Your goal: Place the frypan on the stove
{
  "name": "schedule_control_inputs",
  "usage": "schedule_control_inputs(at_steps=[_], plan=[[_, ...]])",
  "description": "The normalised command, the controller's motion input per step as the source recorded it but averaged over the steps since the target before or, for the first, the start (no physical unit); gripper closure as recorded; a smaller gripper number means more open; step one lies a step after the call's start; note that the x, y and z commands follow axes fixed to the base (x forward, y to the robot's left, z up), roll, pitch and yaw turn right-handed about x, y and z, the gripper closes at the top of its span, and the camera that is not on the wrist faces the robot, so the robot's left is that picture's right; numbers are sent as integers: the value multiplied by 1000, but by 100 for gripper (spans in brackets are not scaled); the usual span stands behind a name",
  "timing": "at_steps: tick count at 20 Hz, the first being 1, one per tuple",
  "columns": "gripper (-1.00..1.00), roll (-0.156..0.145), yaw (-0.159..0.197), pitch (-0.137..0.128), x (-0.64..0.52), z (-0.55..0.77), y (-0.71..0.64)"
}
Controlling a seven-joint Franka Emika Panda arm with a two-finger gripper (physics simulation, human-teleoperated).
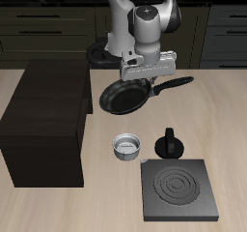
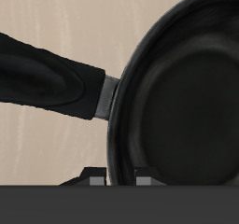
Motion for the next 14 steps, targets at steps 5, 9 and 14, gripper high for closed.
schedule_control_inputs(at_steps=[5,9,14], plan=[[100,-34,-8,-35,149,328,-82],[100,-33,24,-53,85,338,-35],[100,-20,-5,-53,4,354,-27]])
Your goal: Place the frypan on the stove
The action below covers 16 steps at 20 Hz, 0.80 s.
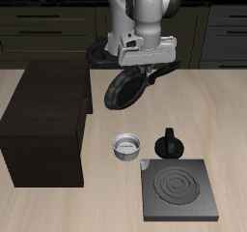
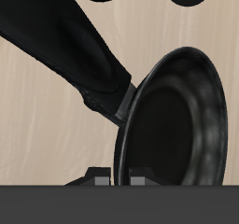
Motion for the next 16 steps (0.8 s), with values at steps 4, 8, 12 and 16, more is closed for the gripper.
schedule_control_inputs(at_steps=[4,8,12,16], plan=[[100,-26,-8,-64,-34,436,-70],[100,-22,-11,-43,6,336,-65],[100,-26,-11,-47,2,342,-59],[100,-14,0,-48,4,282,-16]])
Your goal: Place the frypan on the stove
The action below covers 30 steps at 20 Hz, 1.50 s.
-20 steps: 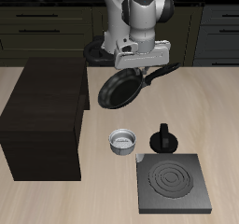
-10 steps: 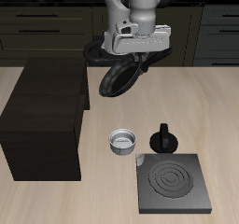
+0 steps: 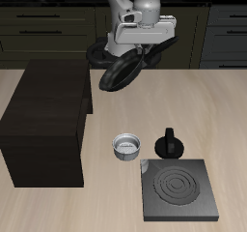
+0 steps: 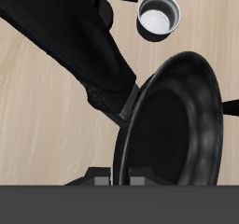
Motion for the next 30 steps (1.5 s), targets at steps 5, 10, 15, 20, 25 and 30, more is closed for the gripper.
schedule_control_inputs(at_steps=[5,10,15,20,25,30], plan=[[100,-2,-6,-8,38,79,-34],[100,-4,5,6,108,13,23],[100,12,-6,3,186,76,59],[100,-9,-7,-11,258,77,86],[100,-48,-35,14,507,136,30],[100,-13,-2,0,394,89,39]])
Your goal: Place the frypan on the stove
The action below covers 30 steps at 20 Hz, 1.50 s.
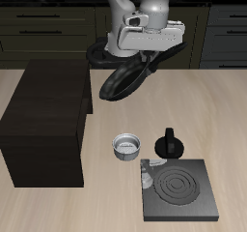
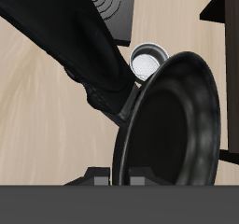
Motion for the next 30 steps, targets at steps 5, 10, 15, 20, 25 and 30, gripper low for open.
schedule_control_inputs(at_steps=[5,10,15,20,25,30], plan=[[100,-1,-8,-11,431,115,96],[100,-34,-12,16,590,27,118],[100,-5,-5,-29,316,54,82],[100,9,-10,12,566,51,182],[100,17,2,1,426,1,139],[100,32,27,1,503,-71,211]])
